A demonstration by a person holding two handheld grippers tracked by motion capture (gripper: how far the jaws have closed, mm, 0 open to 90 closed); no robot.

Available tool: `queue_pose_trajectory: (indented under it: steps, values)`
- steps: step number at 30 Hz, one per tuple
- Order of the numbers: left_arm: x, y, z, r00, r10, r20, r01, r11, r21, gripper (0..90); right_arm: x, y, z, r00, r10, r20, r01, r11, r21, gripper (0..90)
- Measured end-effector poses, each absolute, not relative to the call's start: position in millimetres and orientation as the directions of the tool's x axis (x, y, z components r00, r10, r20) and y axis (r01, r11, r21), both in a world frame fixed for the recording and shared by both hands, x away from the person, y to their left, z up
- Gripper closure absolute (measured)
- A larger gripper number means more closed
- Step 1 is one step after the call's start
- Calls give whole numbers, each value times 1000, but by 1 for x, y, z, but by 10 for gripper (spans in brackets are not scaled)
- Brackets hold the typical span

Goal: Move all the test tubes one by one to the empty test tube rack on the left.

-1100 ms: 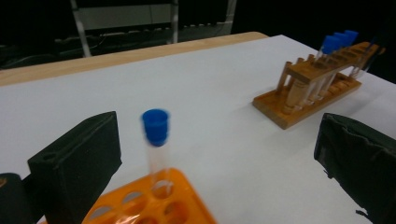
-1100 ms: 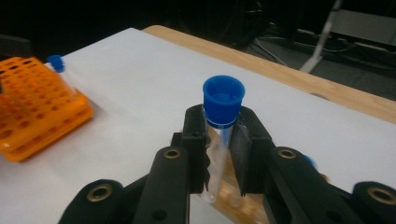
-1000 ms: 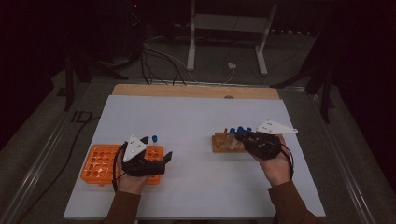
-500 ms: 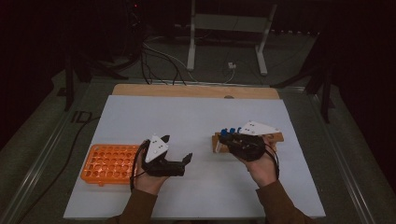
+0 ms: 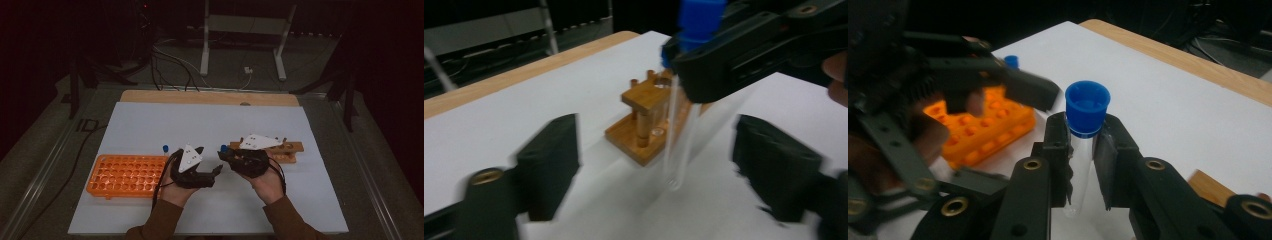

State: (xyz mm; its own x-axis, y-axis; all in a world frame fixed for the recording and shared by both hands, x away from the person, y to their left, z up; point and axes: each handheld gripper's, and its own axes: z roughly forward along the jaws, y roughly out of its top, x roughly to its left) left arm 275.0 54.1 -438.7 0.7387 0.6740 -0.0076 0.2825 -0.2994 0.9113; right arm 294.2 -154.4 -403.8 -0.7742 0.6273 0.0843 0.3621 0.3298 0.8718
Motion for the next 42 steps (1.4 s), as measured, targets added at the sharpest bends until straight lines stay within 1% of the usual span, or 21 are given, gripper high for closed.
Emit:
queue_pose_trajectory:
  steps: [2,5,8,12,16,21,22,23,25,27,29,32,33,34,36,38,42]
  values:
    - [274,51,-439,747,665,2,274,-310,911,287,293,-151,-404,-782,618,83,357,334,872,770]
    - [273,49,-439,751,660,22,256,-322,911,406,292,-149,-404,-786,611,91,360,334,871,770]
    - [273,48,-439,761,648,14,253,-318,914,523,292,-148,-404,-791,605,96,360,333,871,770]
    - [274,48,-440,767,641,25,248,-332,910,626,292,-147,-403,-796,597,101,360,331,872,770]
    - [274,47,-441,779,627,16,249,-333,910,751,291,-147,-403,-796,596,102,360,331,873,770]
    - [275,47,-441,779,626,14,252,-335,908,767,291,-148,-404,-797,596,101,359,334,871,762]
    - [275,48,-441,778,628,16,253,-337,907,767,292,-148,-404,-797,595,103,360,331,872,740]
    - [275,48,-441,777,629,20,254,-343,904,767,292,-149,-404,-796,595,108,362,326,873,687]
    - [275,49,-441,774,633,21,258,-346,902,768,292,-151,-403,-801,589,109,355,320,878,608]
    - [276,52,-441,768,640,22,263,-346,900,768,292,-154,-403,-795,595,114,353,302,885,500]
    - [277,55,-441,761,648,15,274,-343,899,768,293,-158,-403,-785,605,129,365,283,887,411]
    - [277,59,-441,753,658,14,279,-339,898,768,294,-163,-403,-765,632,124,372,275,887,221]
    - [277,60,-441,748,663,9,283,-331,900,768,294,-164,-402,-756,644,119,374,275,886,179]
    - [278,62,-441,745,667,7,287,-329,900,768,294,-166,-402,-748,655,110,371,275,887,151]
    - [278,66,-441,740,673,1,292,-323,900,768,294,-170,-402,-743,660,110,370,268,890,137]
    - [278,69,-441,734,679,-2,296,-316,901,768,294,-173,-403,-736,670,100,366,269,891,95]
    - [278,76,-440,724,690,-16,307,-301,903,768,294,-182,-405,-722,687,82,366,278,888,48]
